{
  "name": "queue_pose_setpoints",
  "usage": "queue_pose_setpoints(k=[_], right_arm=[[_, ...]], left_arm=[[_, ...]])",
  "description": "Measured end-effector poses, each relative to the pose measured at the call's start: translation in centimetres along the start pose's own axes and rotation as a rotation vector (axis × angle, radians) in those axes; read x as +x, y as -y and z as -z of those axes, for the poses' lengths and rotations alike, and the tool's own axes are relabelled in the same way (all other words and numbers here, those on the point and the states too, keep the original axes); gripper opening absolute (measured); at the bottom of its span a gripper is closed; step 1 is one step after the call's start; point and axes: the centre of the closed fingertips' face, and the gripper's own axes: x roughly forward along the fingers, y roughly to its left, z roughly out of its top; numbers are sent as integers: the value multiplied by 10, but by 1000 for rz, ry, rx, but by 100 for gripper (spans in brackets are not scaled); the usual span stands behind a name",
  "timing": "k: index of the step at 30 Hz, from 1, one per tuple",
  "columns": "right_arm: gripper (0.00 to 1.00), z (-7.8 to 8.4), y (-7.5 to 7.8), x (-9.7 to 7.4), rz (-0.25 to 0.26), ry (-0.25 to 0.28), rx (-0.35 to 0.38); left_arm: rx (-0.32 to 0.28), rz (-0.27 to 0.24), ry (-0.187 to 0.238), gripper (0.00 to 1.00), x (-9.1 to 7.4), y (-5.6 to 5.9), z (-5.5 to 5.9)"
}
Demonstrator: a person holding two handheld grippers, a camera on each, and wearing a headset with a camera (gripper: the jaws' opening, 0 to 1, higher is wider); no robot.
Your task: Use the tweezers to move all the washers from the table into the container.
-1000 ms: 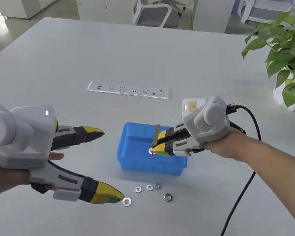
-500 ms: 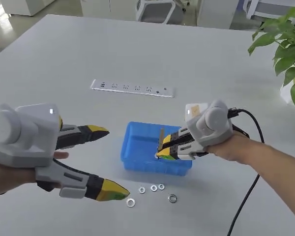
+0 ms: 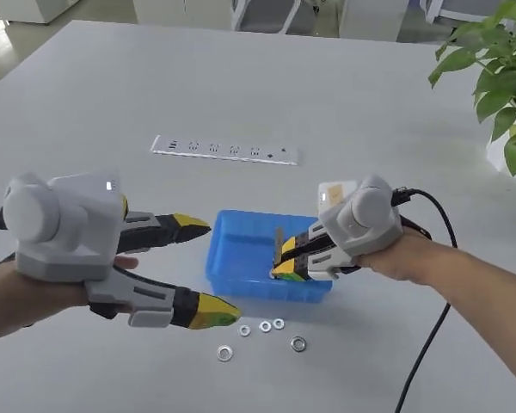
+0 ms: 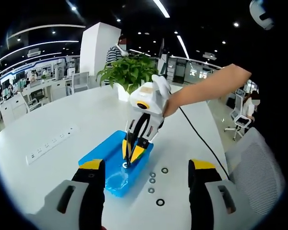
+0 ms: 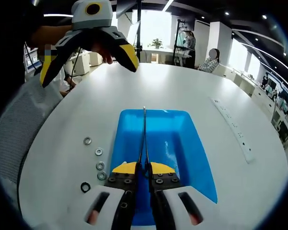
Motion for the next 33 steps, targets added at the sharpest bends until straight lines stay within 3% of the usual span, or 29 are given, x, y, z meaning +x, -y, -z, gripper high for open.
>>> queue_pose_setpoints(k=[11,21,33], right_arm=[[8,-1,0,0,-2,-3,-3],[9,0,0,-1,1,-4,-1],[9,1,0,-1,1,-2,3]], left_arm=[[51,45,7,57,23,-12,-22],[139,66,-25,34,42,-22,-25],[187,109,-45,20,63,-24,-28]])
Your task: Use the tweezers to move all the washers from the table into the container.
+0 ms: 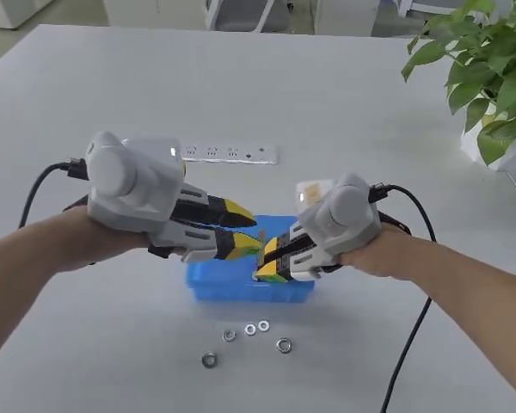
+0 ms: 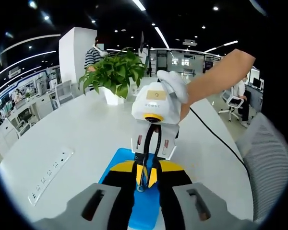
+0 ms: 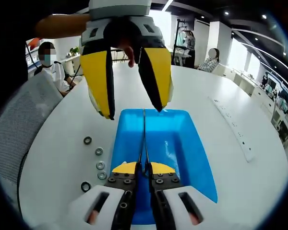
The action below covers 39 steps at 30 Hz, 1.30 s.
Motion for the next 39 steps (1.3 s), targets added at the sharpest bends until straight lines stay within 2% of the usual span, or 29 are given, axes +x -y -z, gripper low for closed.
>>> queue_pose_setpoints(k=[3,10,21,31,39], right_arm=[[9,0,0,0,1,2,4],[9,1,0,-1,0,3,3],[9,1,0,-1,-2,3,1],[11,2,0,-2,10,-13,2],[16,-1,3,-10,35,0,15]], left_arm=[[3,6,-9,15,4,-1,1],[9,23,-17,10,10,-2,1],[10,41,-40,6,14,-2,8],[24,33,-44,5,15,-3,7],[22,26,-39,5,15,-5,3]])
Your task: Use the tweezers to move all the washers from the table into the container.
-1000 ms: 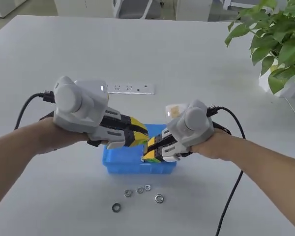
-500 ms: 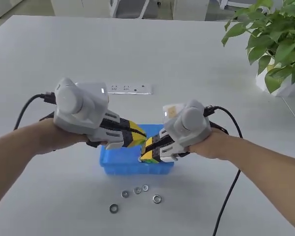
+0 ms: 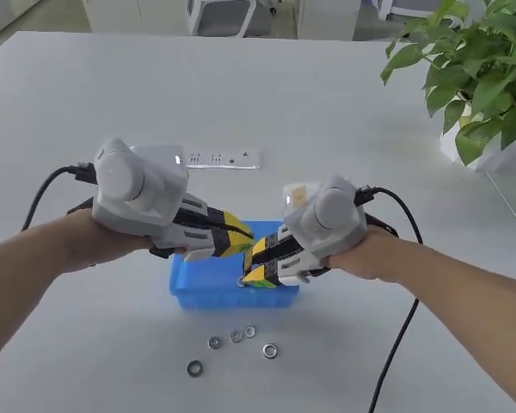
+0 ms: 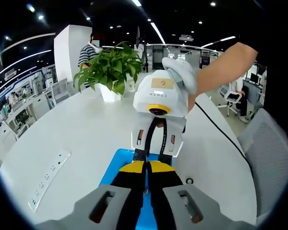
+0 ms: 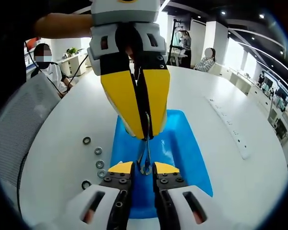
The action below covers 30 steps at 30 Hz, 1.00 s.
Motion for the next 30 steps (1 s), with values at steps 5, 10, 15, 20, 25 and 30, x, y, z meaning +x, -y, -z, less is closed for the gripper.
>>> queue_pose_setpoints(k=[5,10,15,20,25,30], right_arm=[[18,-1,0,-6,14,6,11],[22,-6,0,-13,29,22,27],[25,-12,-1,-24,57,36,43],[29,-15,-5,-36,83,43,52],[33,-18,-9,-48,114,47,66],[39,-18,-14,-58,143,45,95]], left_arm=[[-3,7,2,5,-3,1,-3],[5,11,13,5,-8,4,-11],[12,9,20,5,-13,5,-18],[19,7,21,5,-19,8,-22],[29,8,21,5,-26,14,-27],[33,4,19,5,-36,18,-30]])
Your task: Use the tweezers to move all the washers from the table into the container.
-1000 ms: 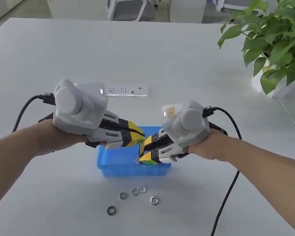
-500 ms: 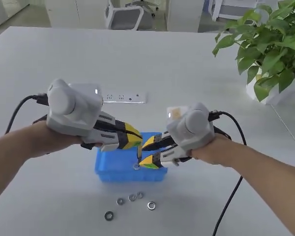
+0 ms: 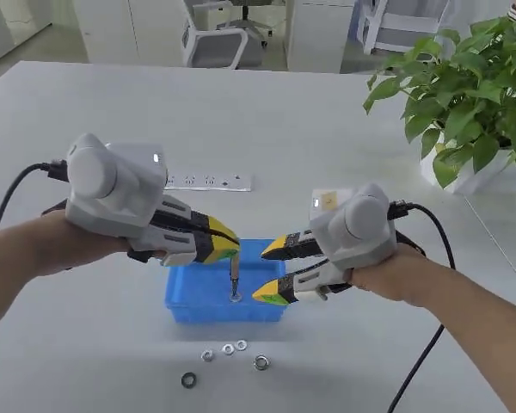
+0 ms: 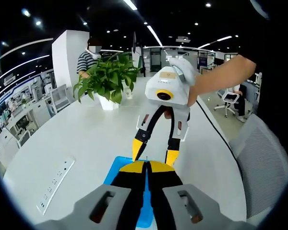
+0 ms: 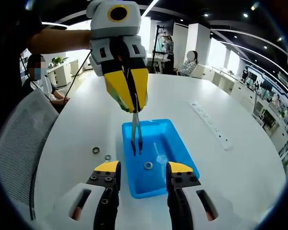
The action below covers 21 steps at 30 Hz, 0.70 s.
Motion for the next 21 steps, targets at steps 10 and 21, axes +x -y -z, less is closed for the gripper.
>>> queue_pose_setpoints(k=[10,21], right_arm=[[46,2,-14,-15,34,-9,24],[53,8,-31,-22,72,-11,44]], left_arm=[[6,-15,-3,5,-18,11,-4],[17,-26,0,5,-34,35,-2]])
